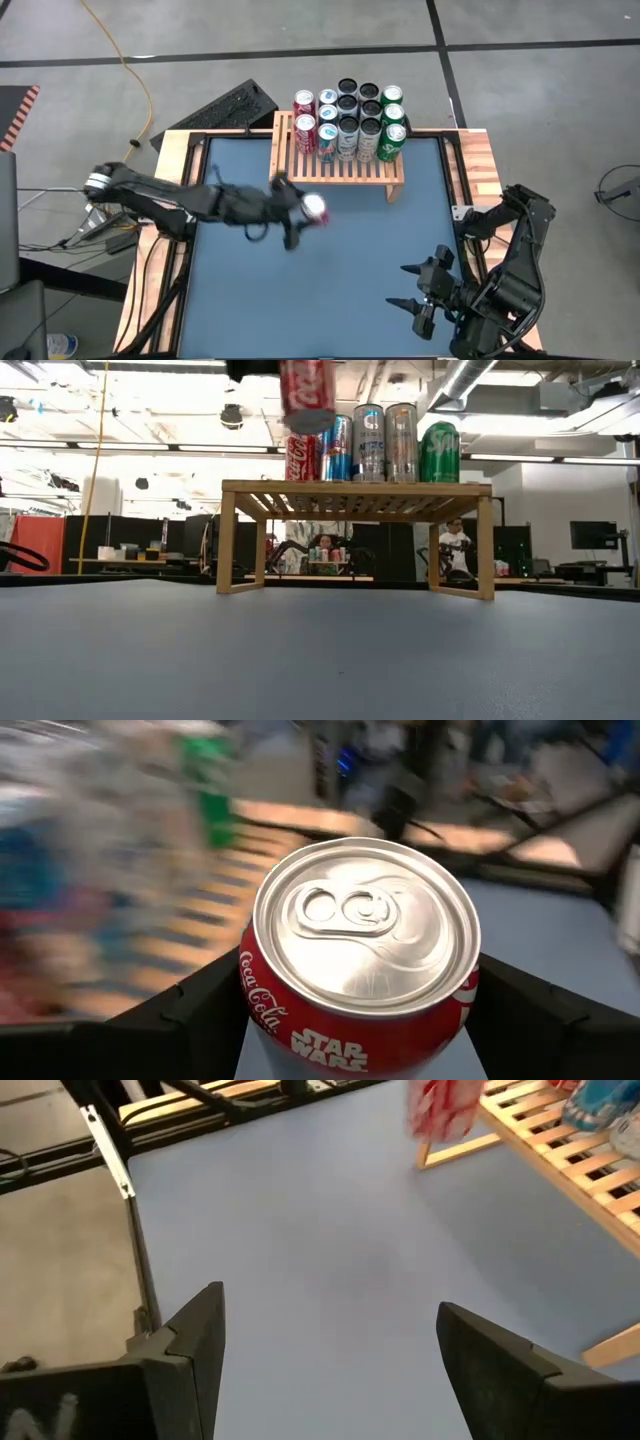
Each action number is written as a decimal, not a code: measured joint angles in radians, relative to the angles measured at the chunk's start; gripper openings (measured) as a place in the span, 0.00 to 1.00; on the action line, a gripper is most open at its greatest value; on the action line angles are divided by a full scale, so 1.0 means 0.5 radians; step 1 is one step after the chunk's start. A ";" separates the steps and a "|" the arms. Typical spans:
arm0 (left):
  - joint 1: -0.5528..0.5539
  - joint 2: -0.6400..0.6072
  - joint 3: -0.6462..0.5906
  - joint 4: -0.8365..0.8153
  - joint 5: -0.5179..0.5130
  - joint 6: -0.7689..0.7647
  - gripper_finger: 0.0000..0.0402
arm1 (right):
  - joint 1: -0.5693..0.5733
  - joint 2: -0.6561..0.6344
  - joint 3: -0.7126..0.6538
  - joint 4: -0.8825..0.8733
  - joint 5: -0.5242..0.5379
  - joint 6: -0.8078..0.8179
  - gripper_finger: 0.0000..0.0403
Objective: Place canned beverage on shelf
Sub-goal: Put the red soda can on the shelf aligned with the other red soda can
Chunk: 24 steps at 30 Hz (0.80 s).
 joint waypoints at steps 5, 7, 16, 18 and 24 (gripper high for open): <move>0.332 -0.256 -0.168 0.023 0.020 0.105 0.71 | -0.054 0.000 0.000 -0.040 0.008 -0.005 0.71; 0.464 -0.259 -0.174 -0.023 0.091 0.163 0.71 | -0.081 0.000 0.000 -0.049 0.006 -0.006 0.71; 0.910 -0.119 -0.178 -0.020 0.554 0.305 0.71 | -0.170 0.000 0.000 -0.057 -0.017 -0.011 0.71; 0.979 -0.111 -0.178 -0.040 0.593 0.324 0.71 | -0.170 0.000 0.000 -0.059 -0.019 -0.008 0.71; 1.119 -0.111 -0.178 0.004 0.749 0.317 0.72 | -0.172 0.000 0.000 -0.064 -0.019 -0.006 0.71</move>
